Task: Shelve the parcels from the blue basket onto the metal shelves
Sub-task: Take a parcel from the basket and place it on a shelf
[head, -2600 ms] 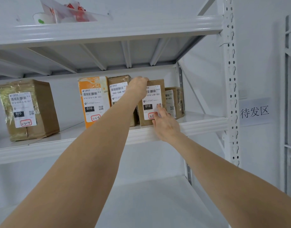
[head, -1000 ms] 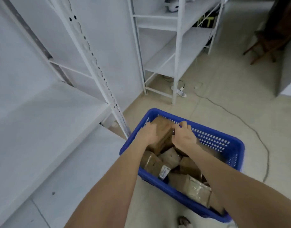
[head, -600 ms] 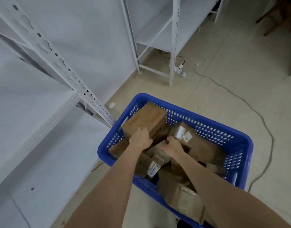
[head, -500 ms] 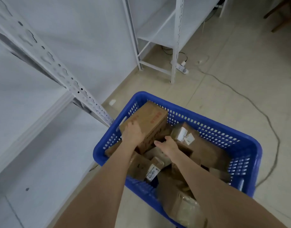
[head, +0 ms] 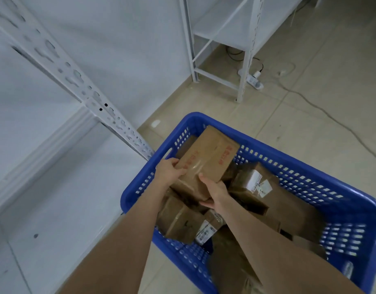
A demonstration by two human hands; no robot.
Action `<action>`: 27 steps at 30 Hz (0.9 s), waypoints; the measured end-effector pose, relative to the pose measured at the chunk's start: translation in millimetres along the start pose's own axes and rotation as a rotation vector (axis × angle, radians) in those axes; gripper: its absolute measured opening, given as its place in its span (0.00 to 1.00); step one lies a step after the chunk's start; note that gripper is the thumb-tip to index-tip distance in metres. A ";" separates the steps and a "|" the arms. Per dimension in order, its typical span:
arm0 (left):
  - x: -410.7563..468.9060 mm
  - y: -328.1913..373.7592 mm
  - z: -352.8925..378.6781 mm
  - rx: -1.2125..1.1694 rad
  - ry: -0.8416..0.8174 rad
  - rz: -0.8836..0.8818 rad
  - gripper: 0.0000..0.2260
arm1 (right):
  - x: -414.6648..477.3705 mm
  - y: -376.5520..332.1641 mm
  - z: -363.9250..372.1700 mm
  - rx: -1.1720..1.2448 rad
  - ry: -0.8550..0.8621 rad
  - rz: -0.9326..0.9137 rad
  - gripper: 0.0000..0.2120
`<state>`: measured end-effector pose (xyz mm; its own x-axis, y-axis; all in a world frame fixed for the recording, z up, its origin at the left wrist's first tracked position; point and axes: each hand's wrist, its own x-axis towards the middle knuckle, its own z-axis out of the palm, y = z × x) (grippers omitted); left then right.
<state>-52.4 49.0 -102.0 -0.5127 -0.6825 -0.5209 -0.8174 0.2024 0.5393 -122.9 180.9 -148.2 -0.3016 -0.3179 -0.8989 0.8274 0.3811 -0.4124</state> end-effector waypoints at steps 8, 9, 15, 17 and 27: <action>-72.9 46.6 -59.4 -0.296 -0.035 0.144 0.13 | -85.2 -28.2 1.3 0.127 0.067 -0.122 0.38; -84.1 54.5 -71.6 -0.300 -0.036 0.170 0.13 | -99.2 -32.2 4.0 0.139 0.058 -0.150 0.38; -173.6 92.9 -146.8 -0.313 0.018 0.338 0.12 | -209.8 -50.4 25.7 0.213 -0.026 -0.323 0.40; -207.1 103.0 -170.3 -0.298 0.044 0.391 0.12 | -251.2 -53.1 29.4 0.228 -0.072 -0.373 0.38; -320.8 105.3 -233.0 -0.244 0.155 0.546 0.29 | -396.7 -39.5 41.4 0.180 -0.194 -0.597 0.33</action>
<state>87.3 125.6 276.1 -0.7809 -0.6237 -0.0344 -0.3548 0.3975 0.8462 -16.4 256.1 230.8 -0.6571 -0.5875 -0.4724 0.6154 -0.0560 -0.7863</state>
